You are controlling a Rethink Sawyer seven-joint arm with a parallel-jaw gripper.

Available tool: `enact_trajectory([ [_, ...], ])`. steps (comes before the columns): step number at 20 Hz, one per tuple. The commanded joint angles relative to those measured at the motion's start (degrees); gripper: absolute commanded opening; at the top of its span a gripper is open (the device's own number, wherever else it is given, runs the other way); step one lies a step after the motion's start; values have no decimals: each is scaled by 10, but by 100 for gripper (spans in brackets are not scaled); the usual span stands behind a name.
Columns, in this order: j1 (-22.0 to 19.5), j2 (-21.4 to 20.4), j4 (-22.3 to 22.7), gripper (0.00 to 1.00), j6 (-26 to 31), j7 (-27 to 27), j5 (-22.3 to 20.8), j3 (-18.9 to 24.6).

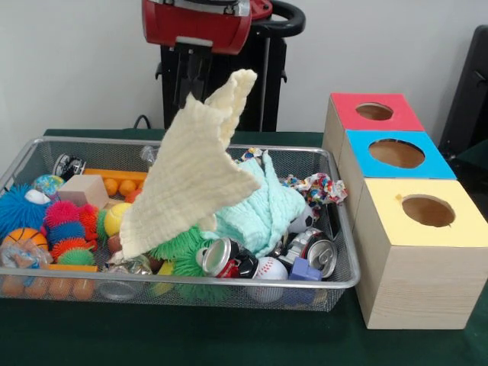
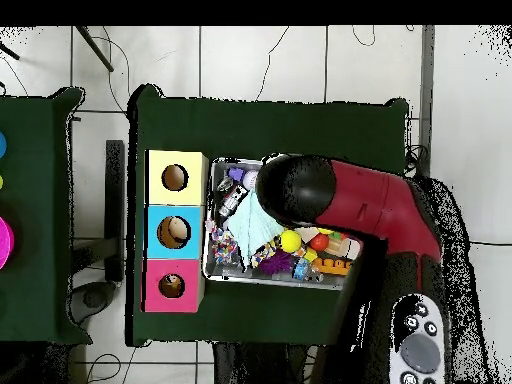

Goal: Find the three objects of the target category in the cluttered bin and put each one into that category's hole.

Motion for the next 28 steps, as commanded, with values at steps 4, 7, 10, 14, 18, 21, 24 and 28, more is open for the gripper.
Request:
enact_trajectory([
  [4, 13, 10, 113, 0, -54, 165, 26, -11],
  [7, 21, 14, 122, 0, -69, 172, 33, -16],
  [10, 27, 15, 130, 0, -78, 177, 38, -21],
  [14, 45, 11, 137, 0, -81, 191, 43, -35],
  [18, 82, -11, 146, 0, -55, 224, 49, -60],
  [21, 114, -25, 151, 0, -36, 252, 55, -81],
  [24, 133, -31, 162, 0, -35, 271, 64, -91],
  [28, 154, -36, 173, 0, -32, 292, 72, -101],
])
